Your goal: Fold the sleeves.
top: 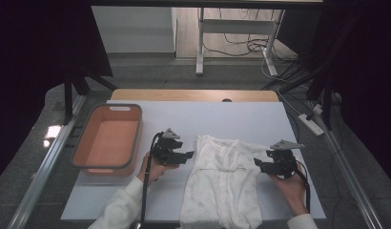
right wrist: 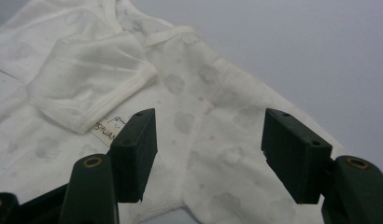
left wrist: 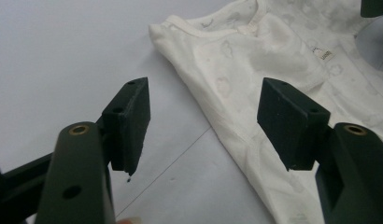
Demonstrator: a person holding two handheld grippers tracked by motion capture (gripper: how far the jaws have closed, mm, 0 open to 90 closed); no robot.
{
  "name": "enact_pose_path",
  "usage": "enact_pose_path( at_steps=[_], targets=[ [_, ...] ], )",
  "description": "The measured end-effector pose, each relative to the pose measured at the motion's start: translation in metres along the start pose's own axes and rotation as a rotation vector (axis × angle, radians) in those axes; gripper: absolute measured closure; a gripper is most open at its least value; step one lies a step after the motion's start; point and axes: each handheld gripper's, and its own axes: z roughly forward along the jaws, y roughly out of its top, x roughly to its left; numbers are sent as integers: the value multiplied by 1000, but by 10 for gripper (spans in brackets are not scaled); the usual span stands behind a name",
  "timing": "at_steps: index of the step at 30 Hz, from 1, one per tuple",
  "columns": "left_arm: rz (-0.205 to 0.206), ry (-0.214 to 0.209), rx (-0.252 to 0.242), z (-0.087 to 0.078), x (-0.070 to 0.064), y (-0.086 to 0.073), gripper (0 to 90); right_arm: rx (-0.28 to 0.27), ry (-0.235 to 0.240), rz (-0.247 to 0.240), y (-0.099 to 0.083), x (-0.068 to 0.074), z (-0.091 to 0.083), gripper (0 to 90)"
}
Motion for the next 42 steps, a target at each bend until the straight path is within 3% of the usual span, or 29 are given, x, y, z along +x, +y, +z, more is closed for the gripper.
enact_pose_path(
  at_steps=[11, 20, 23, 27, 35, 42],
  targets=[
    [-5, 1, -3, 0, 2, 0, 352, 5, -45, 29, -11, -15, -12, 358],
    [2, 4, -1, -1, 1, 0, 352, -17, -146, 131, -24, -45, -36, 359],
    [-2, 3, -3, -1, 1, 0, 352, 1, -186, 157, -29, -56, -38, 360],
    [-3, 3, -2, -1, 1, 0, 350, 21, -198, 216, -35, -67, -38, 359],
    [-1, 4, -2, -1, 1, 0, 350, 58, -261, 247, -41, -75, -39, 364],
    [-3, 5, -1, -1, 2, 0, 350, 88, -289, 271, -46, -80, -38, 371]
  ],
)
